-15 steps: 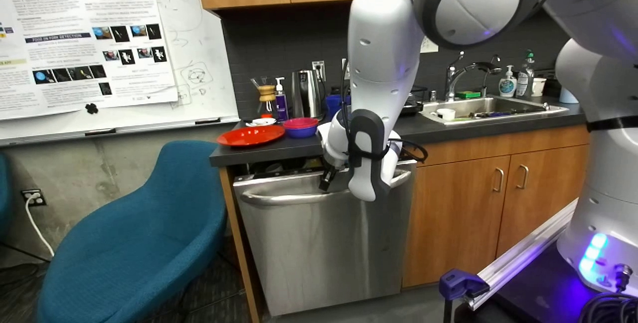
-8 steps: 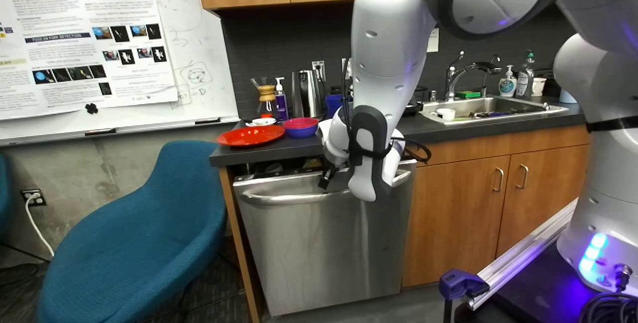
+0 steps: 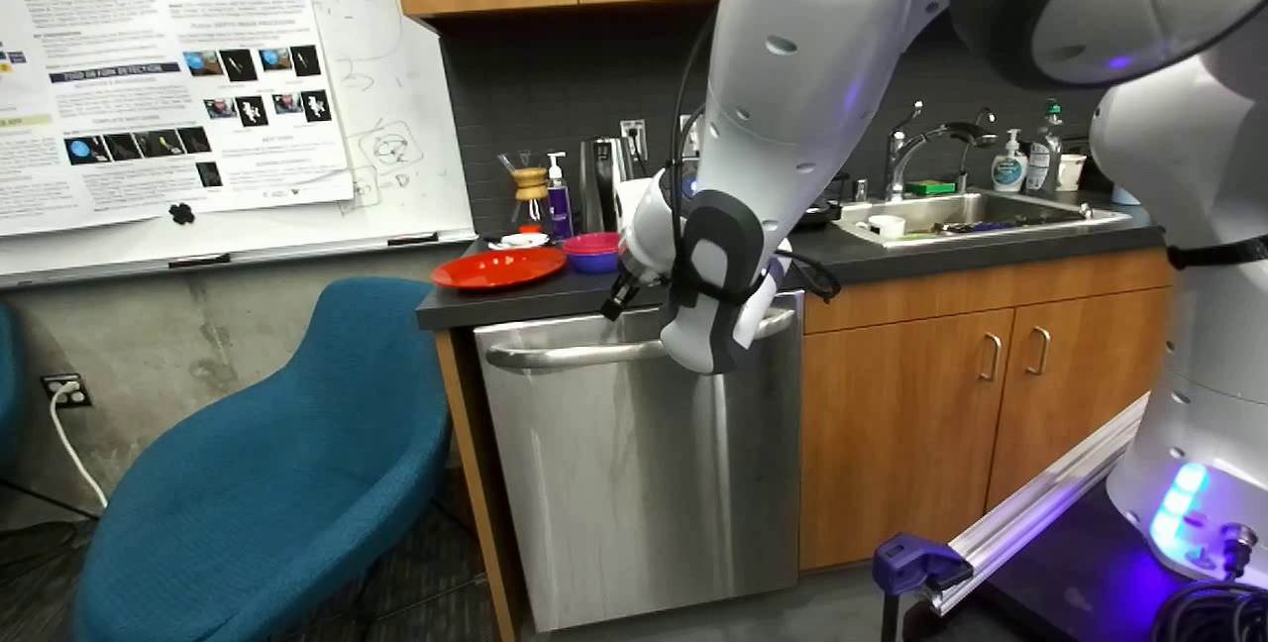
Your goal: Push the dishwasher rack inside and close the dishwasher door
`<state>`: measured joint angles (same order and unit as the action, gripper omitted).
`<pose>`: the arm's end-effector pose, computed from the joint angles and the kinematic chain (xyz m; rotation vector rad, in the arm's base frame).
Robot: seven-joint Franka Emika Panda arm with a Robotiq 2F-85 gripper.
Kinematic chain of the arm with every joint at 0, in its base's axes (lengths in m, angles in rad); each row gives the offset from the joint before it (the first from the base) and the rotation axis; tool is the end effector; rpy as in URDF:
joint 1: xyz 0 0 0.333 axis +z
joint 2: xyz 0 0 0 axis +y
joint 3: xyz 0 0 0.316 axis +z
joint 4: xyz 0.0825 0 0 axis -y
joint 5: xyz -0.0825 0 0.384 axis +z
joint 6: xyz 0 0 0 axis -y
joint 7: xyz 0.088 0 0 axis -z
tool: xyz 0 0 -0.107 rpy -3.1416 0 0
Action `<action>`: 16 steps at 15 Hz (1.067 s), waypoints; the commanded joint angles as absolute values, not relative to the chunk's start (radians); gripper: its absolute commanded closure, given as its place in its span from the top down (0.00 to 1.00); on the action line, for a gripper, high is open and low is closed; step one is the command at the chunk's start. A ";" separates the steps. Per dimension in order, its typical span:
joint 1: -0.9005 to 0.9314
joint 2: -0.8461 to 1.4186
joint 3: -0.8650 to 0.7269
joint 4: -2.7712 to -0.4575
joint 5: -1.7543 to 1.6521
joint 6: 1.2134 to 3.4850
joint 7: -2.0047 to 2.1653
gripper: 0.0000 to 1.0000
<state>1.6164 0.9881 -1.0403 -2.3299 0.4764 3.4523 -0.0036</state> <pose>0.4844 0.2611 0.2162 2.3067 0.6772 1.1936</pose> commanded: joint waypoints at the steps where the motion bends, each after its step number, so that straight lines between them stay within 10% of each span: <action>1: 1.663 1.010 -1.072 -2.375 0.470 3.455 0.027 1.00; 16: 1.556 0.352 -1.155 -2.832 -0.250 3.398 -0.042 1.00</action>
<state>1.5579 0.5500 -1.0683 -2.7308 -0.1171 3.4258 0.0077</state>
